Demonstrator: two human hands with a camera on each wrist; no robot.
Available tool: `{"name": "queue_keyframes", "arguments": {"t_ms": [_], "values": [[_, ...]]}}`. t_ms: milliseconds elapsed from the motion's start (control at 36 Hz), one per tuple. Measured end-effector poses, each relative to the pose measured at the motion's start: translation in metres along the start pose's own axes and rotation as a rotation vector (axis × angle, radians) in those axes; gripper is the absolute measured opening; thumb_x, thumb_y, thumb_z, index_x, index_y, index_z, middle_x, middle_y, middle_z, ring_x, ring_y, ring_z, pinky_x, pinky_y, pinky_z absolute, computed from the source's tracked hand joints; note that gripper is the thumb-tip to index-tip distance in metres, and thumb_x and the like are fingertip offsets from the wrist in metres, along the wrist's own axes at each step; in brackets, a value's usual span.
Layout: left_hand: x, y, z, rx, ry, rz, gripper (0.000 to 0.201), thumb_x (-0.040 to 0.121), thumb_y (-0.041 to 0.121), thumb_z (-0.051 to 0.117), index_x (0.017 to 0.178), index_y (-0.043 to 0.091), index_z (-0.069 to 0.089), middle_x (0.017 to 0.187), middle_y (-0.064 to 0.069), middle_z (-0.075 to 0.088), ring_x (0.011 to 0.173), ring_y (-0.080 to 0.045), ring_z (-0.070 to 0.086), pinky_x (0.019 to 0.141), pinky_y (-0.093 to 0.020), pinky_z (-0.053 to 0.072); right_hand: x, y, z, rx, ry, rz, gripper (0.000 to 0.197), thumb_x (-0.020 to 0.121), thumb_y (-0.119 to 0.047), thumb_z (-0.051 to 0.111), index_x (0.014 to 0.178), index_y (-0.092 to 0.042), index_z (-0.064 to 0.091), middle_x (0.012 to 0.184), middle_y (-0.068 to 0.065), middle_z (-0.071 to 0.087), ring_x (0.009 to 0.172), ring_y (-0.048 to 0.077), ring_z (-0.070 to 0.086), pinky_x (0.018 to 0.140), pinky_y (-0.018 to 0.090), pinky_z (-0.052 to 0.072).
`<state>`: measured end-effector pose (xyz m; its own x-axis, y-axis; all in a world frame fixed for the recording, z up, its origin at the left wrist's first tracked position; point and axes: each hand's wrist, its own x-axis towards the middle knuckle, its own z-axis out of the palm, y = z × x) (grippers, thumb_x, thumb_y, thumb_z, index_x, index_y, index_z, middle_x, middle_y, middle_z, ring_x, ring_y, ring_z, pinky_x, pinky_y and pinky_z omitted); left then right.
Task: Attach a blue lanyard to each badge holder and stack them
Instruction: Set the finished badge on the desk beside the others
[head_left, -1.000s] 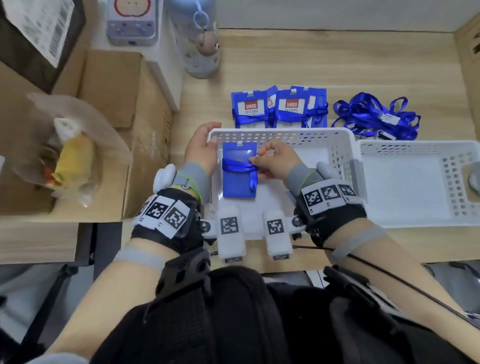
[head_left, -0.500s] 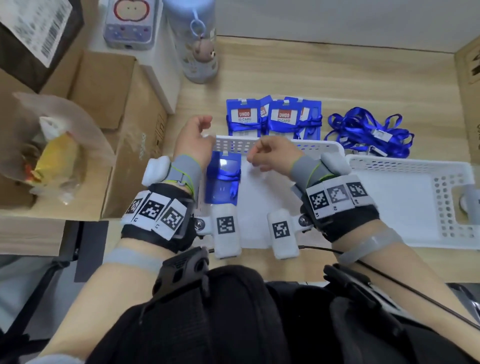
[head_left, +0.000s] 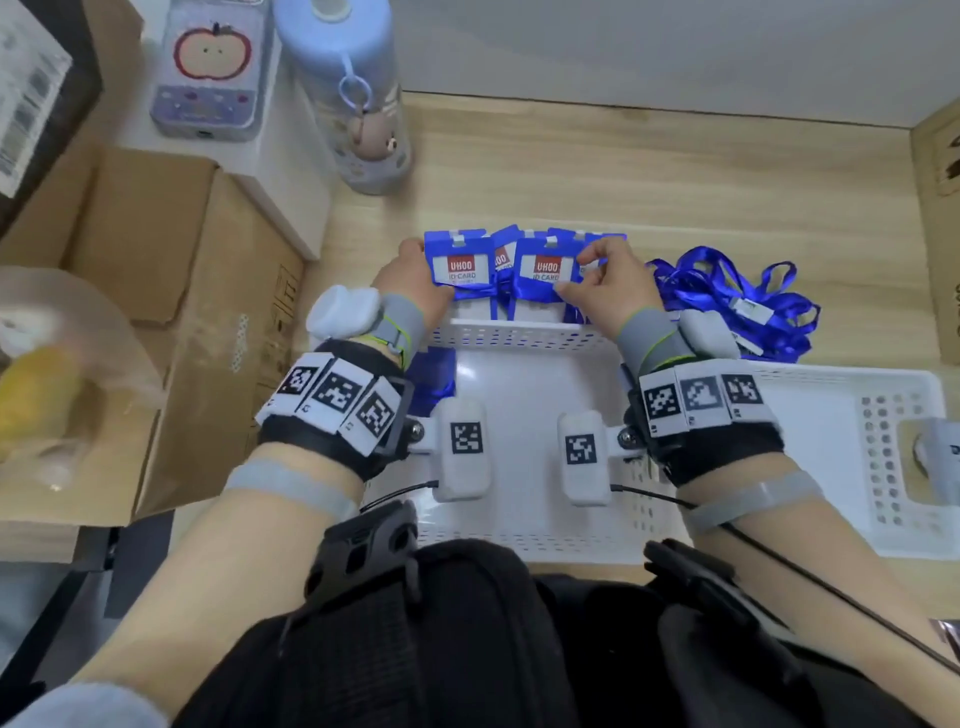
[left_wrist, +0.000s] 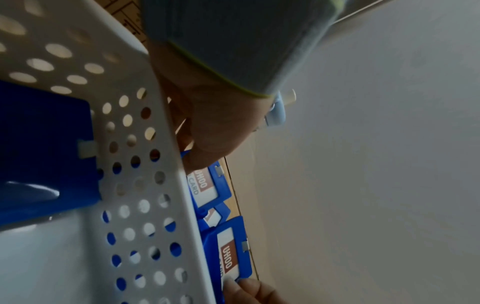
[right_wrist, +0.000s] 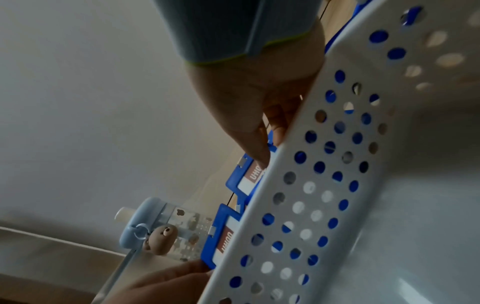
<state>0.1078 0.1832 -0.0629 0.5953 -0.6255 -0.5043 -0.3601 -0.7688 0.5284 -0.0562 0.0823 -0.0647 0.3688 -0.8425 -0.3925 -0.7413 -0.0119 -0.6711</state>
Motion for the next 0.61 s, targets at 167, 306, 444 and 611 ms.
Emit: {"name": "queue_keyframes", "arguments": {"t_ms": [167,306,444,611], "values": [[0.008,-0.002,-0.002,0.076,-0.005,-0.001,0.037,0.089,0.020,0.053,0.124,0.012,0.046,0.122,-0.011,0.060,0.110,-0.032,0.057,0.077,-0.029,0.038,0.010,0.002,0.003,-0.090,0.040,0.047,0.029,0.081,-0.026,0.067,0.090,-0.019,0.041,0.074,-0.006,0.047,0.077,0.017,0.048,0.063,0.027,0.036],[0.009,-0.007,-0.001,0.071,0.017,0.017,0.034,0.090,0.021,0.053,0.123,0.014,0.047,0.123,-0.010,0.059,0.108,-0.030,0.057,0.076,-0.027,0.037,0.013,0.005,0.004,-0.118,0.043,0.058,0.023,0.082,-0.031,0.066,0.085,-0.020,0.047,0.082,-0.005,0.049,0.083,0.019,0.047,0.073,0.028,0.037],[0.006,-0.007,-0.002,0.022,0.046,0.077,0.026,0.092,0.020,0.053,0.116,0.011,0.052,0.119,-0.009,0.061,0.107,-0.029,0.056,0.082,-0.028,0.038,0.012,0.003,0.002,0.015,0.057,0.025,0.033,0.084,-0.019,0.062,0.063,-0.026,0.038,0.065,-0.010,0.043,0.073,0.017,0.044,0.061,0.025,0.035],[-0.010,0.004,-0.014,-0.377,0.158,0.235,0.018,0.092,0.011,0.050,0.110,0.010,0.055,0.088,0.005,0.052,0.081,-0.020,0.050,0.081,-0.034,0.046,-0.001,-0.007,-0.008,0.398,0.187,-0.124,0.030,0.086,-0.007,0.057,0.069,-0.026,0.041,0.063,-0.010,0.040,0.051,-0.004,0.037,0.058,0.015,0.033]]}}
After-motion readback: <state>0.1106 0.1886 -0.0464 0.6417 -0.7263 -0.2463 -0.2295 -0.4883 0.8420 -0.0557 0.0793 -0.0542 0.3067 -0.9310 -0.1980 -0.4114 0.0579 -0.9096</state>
